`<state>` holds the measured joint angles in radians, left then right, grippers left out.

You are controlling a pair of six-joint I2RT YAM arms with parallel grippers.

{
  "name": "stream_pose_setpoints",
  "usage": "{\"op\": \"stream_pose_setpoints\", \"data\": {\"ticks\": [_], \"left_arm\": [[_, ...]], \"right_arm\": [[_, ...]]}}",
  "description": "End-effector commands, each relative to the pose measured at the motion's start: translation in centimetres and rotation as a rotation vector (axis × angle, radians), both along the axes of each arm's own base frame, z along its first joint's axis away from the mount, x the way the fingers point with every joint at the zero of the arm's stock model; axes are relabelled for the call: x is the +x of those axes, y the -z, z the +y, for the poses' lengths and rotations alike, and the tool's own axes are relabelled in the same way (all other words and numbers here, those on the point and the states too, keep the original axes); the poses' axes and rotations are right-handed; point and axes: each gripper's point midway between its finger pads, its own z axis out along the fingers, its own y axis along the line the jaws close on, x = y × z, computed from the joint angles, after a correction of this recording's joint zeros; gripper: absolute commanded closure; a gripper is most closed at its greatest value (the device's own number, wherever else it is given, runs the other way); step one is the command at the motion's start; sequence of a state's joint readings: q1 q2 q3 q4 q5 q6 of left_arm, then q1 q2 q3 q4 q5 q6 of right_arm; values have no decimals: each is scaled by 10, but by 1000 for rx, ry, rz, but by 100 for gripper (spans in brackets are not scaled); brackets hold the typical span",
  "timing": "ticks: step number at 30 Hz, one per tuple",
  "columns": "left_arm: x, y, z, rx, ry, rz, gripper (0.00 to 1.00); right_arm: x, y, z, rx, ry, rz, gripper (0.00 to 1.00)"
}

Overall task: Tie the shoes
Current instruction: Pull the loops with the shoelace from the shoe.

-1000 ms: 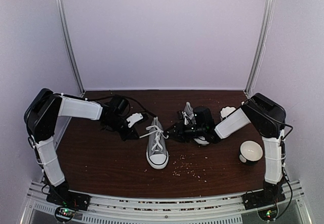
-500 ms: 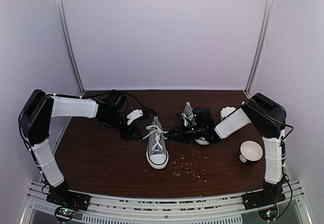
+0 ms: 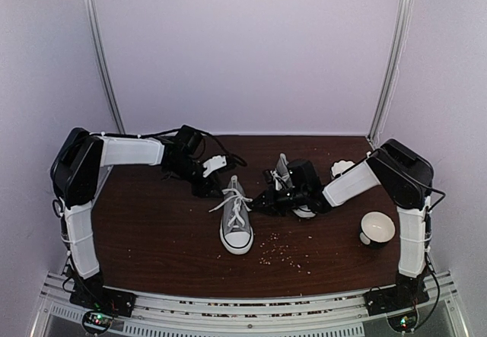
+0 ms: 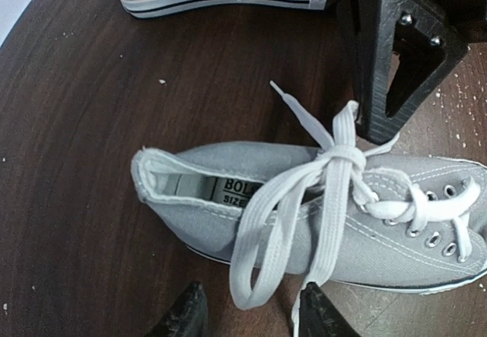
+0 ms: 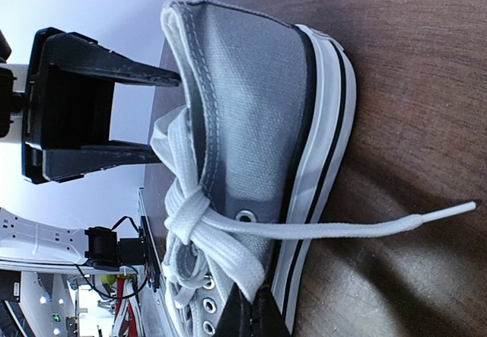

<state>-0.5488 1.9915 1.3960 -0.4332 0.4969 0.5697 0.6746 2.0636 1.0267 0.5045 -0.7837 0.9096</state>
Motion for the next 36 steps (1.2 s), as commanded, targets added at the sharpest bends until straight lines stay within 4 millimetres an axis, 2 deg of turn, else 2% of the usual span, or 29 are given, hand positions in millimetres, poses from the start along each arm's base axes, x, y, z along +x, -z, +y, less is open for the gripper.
{"op": "stream_pose_setpoints", "data": {"ticks": [1,5,7,8,10,11,15,19,24,28,32,36], "left_arm": [[10,3,-5,4,22,13,58],[15,14,-8,40,1,6,59],[20,16,-9,47,-12,-3,63],[23,17,-9,52,-27,-5,72],[31,19,-7,67,-75,-10,97],[35,19,-5,71,-101,-15,100],[50,23,8,105,-220,-25,100],[53,32,21,150,-299,-14,100],[53,43,30,190,-343,0,100],[51,53,40,230,-368,18,100],[52,56,44,241,-375,19,100],[57,59,52,248,-401,19,100]], "right_arm": [[4,-25,6,20,-9,-62,100],[4,-26,7,16,-13,-64,100],[3,-25,7,8,-17,-62,100],[2,-24,6,2,-18,-60,100],[-4,-23,5,-23,-27,-61,100],[-9,-21,5,-40,-37,-63,100],[-26,-18,1,-102,-74,-77,100],[-37,-11,-5,-155,-97,-81,100],[-49,12,-9,-226,-136,-42,100],[-51,26,-17,-287,-135,-42,100],[-51,36,-16,-307,-152,-28,100],[-51,47,-29,-359,-140,-28,100]]}}
